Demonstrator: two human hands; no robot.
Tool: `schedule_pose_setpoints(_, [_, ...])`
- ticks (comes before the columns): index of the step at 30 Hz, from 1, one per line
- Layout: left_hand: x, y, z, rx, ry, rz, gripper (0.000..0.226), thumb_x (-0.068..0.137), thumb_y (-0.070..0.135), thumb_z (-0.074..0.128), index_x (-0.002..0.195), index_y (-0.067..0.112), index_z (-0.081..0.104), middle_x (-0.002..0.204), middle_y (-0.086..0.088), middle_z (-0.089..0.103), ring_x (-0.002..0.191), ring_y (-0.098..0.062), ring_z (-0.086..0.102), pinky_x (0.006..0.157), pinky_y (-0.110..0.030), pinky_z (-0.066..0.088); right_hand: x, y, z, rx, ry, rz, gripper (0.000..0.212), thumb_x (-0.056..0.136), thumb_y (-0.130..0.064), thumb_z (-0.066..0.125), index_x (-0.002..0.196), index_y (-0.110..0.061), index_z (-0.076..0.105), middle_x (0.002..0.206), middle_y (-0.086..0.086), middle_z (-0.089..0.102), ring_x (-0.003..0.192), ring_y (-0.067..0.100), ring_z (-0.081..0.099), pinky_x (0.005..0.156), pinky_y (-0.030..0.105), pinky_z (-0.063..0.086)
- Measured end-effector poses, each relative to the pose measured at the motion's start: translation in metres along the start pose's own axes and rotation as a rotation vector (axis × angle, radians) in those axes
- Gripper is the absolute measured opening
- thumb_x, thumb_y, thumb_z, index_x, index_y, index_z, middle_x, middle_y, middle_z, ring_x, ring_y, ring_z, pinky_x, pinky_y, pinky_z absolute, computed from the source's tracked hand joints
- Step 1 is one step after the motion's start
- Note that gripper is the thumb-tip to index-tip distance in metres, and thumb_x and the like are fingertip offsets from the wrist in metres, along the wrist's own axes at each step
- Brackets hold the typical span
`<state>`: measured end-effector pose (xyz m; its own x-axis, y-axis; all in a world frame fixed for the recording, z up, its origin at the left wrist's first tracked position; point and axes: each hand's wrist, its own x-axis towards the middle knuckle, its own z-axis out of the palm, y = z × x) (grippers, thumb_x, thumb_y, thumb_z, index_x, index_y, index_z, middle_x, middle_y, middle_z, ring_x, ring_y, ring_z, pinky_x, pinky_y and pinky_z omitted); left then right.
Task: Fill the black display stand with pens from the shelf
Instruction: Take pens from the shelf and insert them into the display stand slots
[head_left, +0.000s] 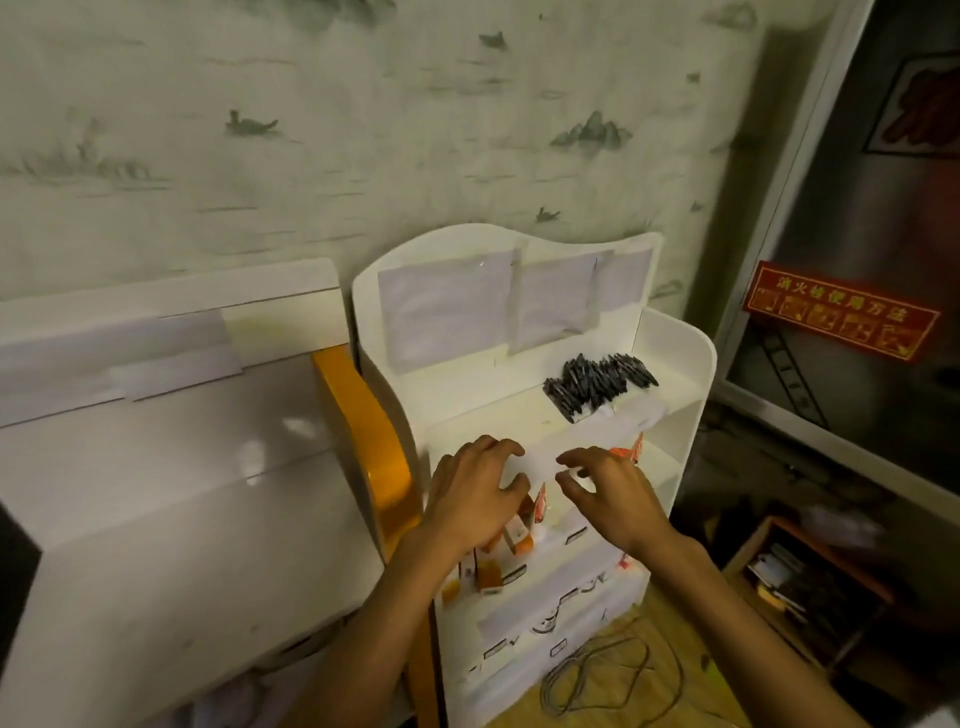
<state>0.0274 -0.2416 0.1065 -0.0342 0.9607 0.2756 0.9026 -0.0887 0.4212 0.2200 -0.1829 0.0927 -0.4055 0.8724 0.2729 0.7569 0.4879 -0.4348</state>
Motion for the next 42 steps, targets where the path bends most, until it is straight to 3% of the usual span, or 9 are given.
schedule_pose_setpoints(5, [0.062,0.003,0.046,-0.003,-0.004,-0.02,0.037,0.094,0.045,0.051,0.129,0.037,0.056,0.137,0.01,0.057,0.118,-0.015,0.057,0.099,-0.034,0.046,0.049,0.057,0.007,-0.023,-0.031,-0.015,0.033,0.096,-0.042,0.057,0.125,-0.027,0.063,0.123,-0.004,0.067,0.102,0.013,0.066,0.081,0.028,0.053])
schedule_pose_setpoints(9, [0.113,0.007,0.079,-0.017,0.007,-0.046,0.038,0.095,0.046,0.049,0.131,0.037,0.055,0.138,0.01,0.057,0.119,-0.015,0.058,0.101,-0.034,0.044,0.094,0.099,0.01,-0.056,-0.079,-0.015,0.035,0.097,-0.042,0.056,0.128,-0.028,0.061,0.128,-0.004,0.065,0.108,0.015,0.065,0.091,0.036,0.053])
schedule_pose_setpoints(11, [0.135,0.007,0.09,0.009,0.009,-0.06,0.038,0.094,0.045,0.048,0.131,0.037,0.055,0.136,0.009,0.058,0.117,-0.016,0.058,0.098,-0.033,0.044,0.114,0.118,0.011,-0.079,-0.111,-0.025,0.036,0.097,-0.042,0.055,0.13,-0.028,0.06,0.13,-0.004,0.064,0.111,0.015,0.064,0.094,0.034,0.051])
schedule_pose_setpoints(18, [0.199,0.004,0.119,0.084,-0.02,-0.145,0.038,0.094,0.043,0.05,0.131,0.034,0.055,0.129,0.007,0.06,0.111,-0.017,0.059,0.095,-0.036,0.047,0.178,0.176,0.012,-0.113,-0.165,-0.08,0.035,0.096,-0.036,0.058,0.13,-0.026,0.061,0.132,-0.003,0.063,0.112,0.017,0.062,0.092,0.028,0.048])
schedule_pose_setpoints(22, [0.221,-0.002,0.142,0.08,-0.058,-0.212,0.037,0.095,0.043,0.048,0.131,0.035,0.053,0.129,0.007,0.057,0.115,-0.017,0.055,0.097,-0.034,0.041,0.209,0.203,0.019,-0.105,-0.189,-0.116,0.034,0.095,-0.032,0.061,0.127,-0.023,0.064,0.132,-0.002,0.063,0.115,0.018,0.062,0.094,0.027,0.046])
schedule_pose_setpoints(27, [0.253,-0.009,0.172,0.067,-0.108,-0.296,0.039,0.095,0.049,0.046,0.131,0.037,0.051,0.127,0.005,0.057,0.113,-0.019,0.056,0.095,-0.037,0.041,0.247,0.235,0.034,-0.073,-0.223,-0.159,0.029,0.093,-0.03,0.062,0.12,-0.021,0.067,0.121,0.001,0.067,0.106,0.02,0.063,0.089,0.03,0.049])
schedule_pose_setpoints(32, [0.284,-0.009,0.21,0.027,-0.148,-0.458,0.037,0.092,0.049,0.053,0.127,0.037,0.055,0.12,0.005,0.06,0.105,-0.015,0.058,0.089,-0.034,0.047,0.289,0.263,0.048,-0.052,-0.266,-0.245,0.024,0.093,-0.027,0.062,0.114,-0.019,0.069,0.111,0.002,0.069,0.096,0.019,0.065,0.085,0.029,0.052])
schedule_pose_setpoints(40, [0.333,-0.017,0.263,0.015,-0.107,-0.754,0.037,0.095,0.045,0.055,0.125,0.024,0.061,0.12,0.002,0.064,0.104,-0.017,0.06,0.081,-0.028,0.047,0.356,0.313,0.061,0.036,-0.358,-0.315,0.02,0.095,-0.026,0.06,0.113,-0.02,0.069,0.111,0.001,0.067,0.098,0.02,0.065,0.086,0.031,0.053])
schedule_pose_setpoints(42, [0.343,-0.019,0.272,0.015,-0.078,-0.819,0.033,0.095,0.043,0.056,0.118,0.021,0.065,0.115,0.001,0.066,0.095,-0.016,0.06,0.075,-0.027,0.046,0.369,0.325,0.063,0.037,-0.376,-0.32,0.022,0.096,-0.027,0.058,0.115,-0.021,0.068,0.114,0.0,0.067,0.101,0.019,0.064,0.088,0.031,0.051])
